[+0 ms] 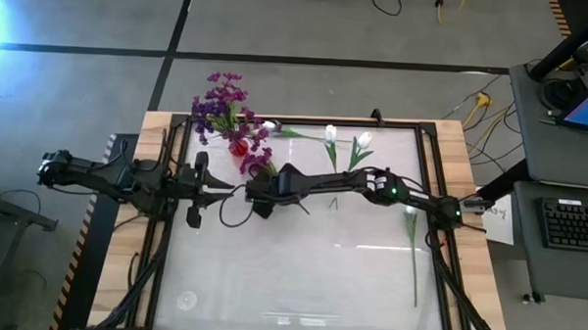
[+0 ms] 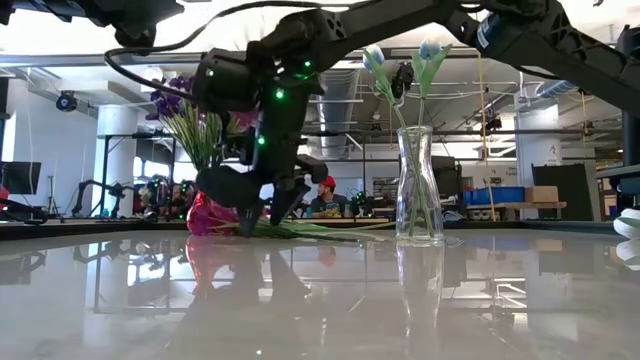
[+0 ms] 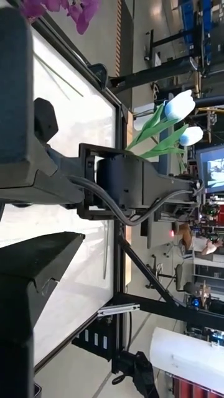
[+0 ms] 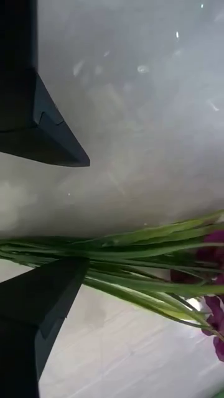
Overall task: Sort flowers into vase by color
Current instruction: Put the light purple flower into the red vase
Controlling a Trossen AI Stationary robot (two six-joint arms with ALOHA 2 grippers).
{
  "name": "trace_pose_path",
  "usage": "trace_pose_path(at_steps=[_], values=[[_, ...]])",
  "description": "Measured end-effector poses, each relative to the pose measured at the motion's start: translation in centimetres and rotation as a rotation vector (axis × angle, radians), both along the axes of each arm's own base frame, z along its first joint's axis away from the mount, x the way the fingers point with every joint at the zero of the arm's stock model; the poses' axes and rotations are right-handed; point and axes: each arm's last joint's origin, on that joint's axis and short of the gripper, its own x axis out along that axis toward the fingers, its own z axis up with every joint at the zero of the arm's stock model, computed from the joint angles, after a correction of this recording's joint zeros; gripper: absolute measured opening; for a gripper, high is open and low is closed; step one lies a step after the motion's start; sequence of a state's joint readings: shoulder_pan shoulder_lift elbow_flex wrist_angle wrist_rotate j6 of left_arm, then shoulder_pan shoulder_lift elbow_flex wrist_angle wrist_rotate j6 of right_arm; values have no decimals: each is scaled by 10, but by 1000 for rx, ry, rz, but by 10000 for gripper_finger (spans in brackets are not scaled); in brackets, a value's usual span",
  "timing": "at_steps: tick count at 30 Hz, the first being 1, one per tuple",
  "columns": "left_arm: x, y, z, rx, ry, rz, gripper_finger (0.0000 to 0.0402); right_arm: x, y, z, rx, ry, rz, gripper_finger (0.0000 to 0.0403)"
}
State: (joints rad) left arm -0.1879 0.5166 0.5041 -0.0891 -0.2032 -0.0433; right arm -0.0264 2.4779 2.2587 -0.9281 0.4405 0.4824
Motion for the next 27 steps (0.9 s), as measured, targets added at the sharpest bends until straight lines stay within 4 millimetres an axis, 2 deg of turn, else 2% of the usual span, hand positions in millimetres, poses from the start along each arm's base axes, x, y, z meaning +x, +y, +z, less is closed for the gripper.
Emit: trace_pose_path(at_steps=[9,20,27], values=[[3,-1,-3,4,20,0,76,-3,-9,-12,72,9,21,178],[6,-1,-2,4,22,1,76,-5,25,-8,52,74,178,58],[7,-1,-6,-41,34,6,76,-11,45,1,63,119,262,13]])
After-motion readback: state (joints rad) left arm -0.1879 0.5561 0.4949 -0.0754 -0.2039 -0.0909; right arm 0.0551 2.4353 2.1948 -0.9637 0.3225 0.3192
